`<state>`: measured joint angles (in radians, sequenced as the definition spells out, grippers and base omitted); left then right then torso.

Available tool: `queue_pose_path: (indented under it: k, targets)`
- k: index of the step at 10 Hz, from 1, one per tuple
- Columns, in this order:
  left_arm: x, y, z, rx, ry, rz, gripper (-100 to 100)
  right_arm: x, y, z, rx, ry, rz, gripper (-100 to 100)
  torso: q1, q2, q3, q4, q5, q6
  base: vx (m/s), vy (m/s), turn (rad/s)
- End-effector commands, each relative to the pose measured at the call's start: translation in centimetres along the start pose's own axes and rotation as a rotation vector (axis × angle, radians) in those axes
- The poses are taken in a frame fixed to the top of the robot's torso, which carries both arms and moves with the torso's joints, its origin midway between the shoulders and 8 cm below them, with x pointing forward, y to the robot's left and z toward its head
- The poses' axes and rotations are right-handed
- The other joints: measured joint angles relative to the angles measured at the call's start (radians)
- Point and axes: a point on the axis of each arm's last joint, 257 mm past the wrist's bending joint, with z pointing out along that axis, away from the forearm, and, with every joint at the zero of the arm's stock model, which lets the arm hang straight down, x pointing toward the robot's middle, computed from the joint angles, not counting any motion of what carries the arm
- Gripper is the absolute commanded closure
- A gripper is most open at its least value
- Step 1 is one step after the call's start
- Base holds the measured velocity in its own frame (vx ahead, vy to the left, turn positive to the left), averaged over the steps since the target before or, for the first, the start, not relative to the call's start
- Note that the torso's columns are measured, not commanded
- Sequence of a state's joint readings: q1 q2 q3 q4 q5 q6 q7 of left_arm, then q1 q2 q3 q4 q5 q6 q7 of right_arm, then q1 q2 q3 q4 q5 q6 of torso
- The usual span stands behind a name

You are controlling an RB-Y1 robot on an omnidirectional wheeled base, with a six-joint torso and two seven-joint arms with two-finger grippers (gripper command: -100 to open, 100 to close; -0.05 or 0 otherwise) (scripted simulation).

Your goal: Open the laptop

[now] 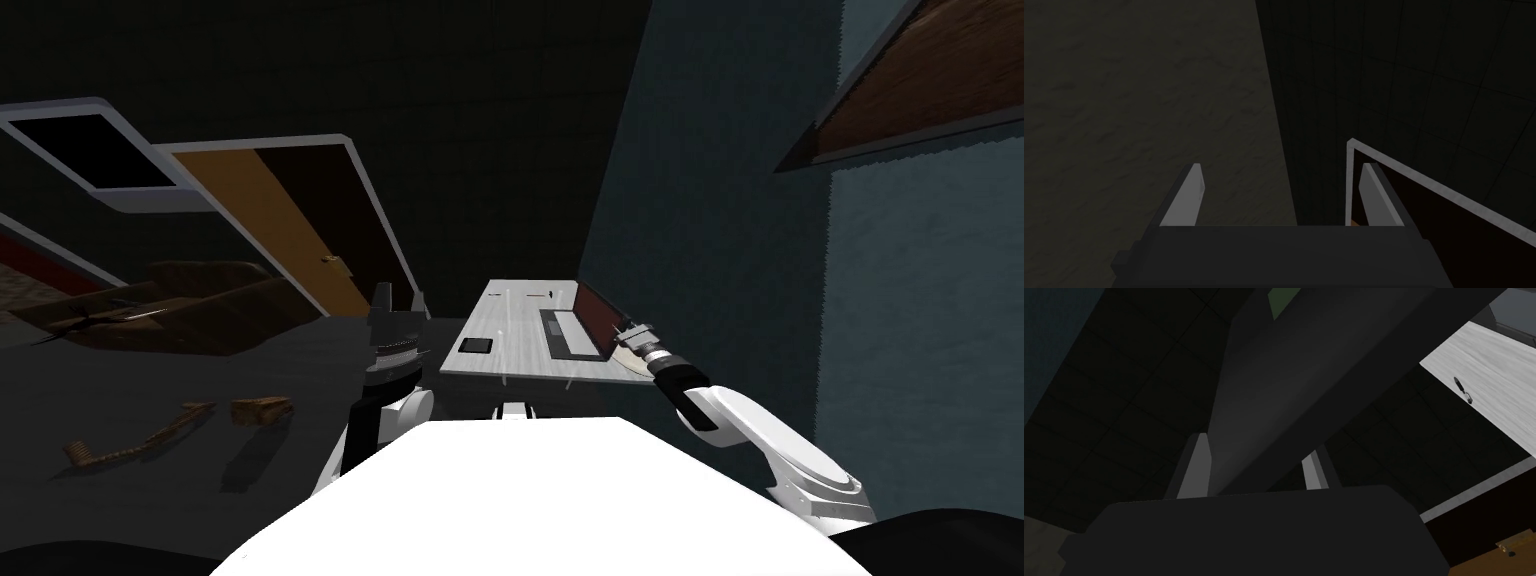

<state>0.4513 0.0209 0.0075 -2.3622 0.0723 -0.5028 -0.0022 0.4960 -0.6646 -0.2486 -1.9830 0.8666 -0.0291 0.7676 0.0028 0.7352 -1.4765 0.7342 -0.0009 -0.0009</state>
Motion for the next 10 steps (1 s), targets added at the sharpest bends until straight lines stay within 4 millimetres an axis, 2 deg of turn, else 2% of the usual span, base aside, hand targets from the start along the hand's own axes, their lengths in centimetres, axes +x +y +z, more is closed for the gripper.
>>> queue_pose_path:
  k: [1, 7, 8, 10]
  targets:
    - [0.0, 0.0, 0.0, 0.000, 0.000, 0.000, 0, 0.2, 0.9, -0.2, -0.003, 0.011, -0.100, 100, -0.002, 0.000, -0.001, 0.001, 0.000, 0.000, -0.005, 0.052, 0.031]
    - [0.0, 0.0, 0.0, 0.000, 0.000, 0.000, 0, -0.1, 2.2, -0.5, 0.008, 0.022, -0.335, 100, -0.003, 0.004, 0.001, 0.005, 0.002, 0.002, -0.007, 0.058, 0.027]
    - [0.0, 0.0, 0.0, 0.000, 0.000, 0.000, 0, 0.0, 2.2, -0.5, 0.004, 0.021, -0.305, 100, -0.002, 0.005, 0.001, 0.005, 0.002, 0.002, -0.002, 0.024, 0.006]
    - [0.0, 0.0, 0.0, 0.000, 0.000, 0.000, 0, 0.5, 3.5, -0.2, 0.012, 0.044, -0.393, 100, -0.003, 0.005, 0.002, 0.005, 0.002, 0.001, -0.026, -0.003, 0.076]
